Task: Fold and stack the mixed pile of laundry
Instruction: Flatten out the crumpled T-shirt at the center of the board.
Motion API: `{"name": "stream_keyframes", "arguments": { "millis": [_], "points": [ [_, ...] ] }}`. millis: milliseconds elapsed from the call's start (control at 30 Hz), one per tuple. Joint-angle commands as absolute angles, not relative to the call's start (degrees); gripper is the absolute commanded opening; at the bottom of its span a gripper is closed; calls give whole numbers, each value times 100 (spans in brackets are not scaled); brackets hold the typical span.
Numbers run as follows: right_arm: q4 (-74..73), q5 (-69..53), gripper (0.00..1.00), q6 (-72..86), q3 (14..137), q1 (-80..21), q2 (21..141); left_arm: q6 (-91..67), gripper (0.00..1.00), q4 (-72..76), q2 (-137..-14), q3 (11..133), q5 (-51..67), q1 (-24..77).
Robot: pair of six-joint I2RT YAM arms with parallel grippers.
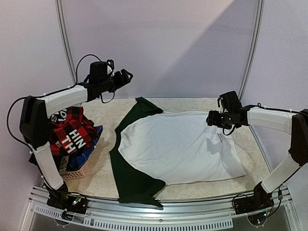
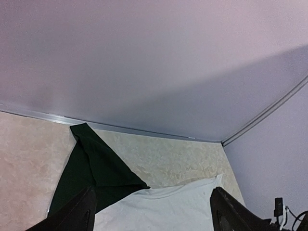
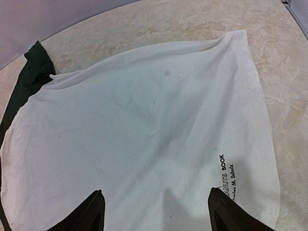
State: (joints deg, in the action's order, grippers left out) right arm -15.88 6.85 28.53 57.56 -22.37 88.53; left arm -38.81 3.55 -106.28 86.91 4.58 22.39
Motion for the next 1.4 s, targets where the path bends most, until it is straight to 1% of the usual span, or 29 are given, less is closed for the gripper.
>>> {"name": "stream_keyframes", "arguments": {
  "millis": [0, 200, 400, 533, 600, 667, 800, 1000, 1167, 1367],
  "points": [
    [-1307, 616, 75, 3027, 5536, -2326, 8486, -3061, 82, -487, -9952, 8430, 33, 2535],
    [-1295, 659, 80, 3150, 5270, -2362, 8116, -2513, 82, -1093, -9174, 7820, -654, 2903],
    [-1295, 701, 89, 3293, 4982, -2389, 7765, -2241, 81, -1586, -8617, 7223, -1089, 3286],
    [-1320, 899, 97, 3387, 4723, -2420, 7523, -2309, 80, -1778, -8492, 6797, -1303, 3505],
    [-1291, 1064, 98, 3433, 4560, -2425, 7417, -2383, 80, -1825, -8532, 6650, -1312, 3539],
    [-1286, 1182, 98, 3436, 4489, -2425, 7417, -2477, 78, -1849, -8695, 6579, -1199, 3547],
    [-1304, 1029, 95, 3419, 4566, -2425, 7646, -2578, 71, -1881, -9139, 6595, -988, 3619],
    [-1447, 658, 86, 3294, 4930, -2425, 8317, -2699, 64, -2141, -9959, 6997, -956, 3814],
    [-1465, 319, 81, 3209, 5080, -2431, 8725, -2783, 62, -2392, -10420, 7231, -1016, 3964],
    [-1545, 208, 78, 3184, 5282, -2459, 9224, -2827, 60, -2520, -10670, 7282, -1084, 4016]
  ]
}}
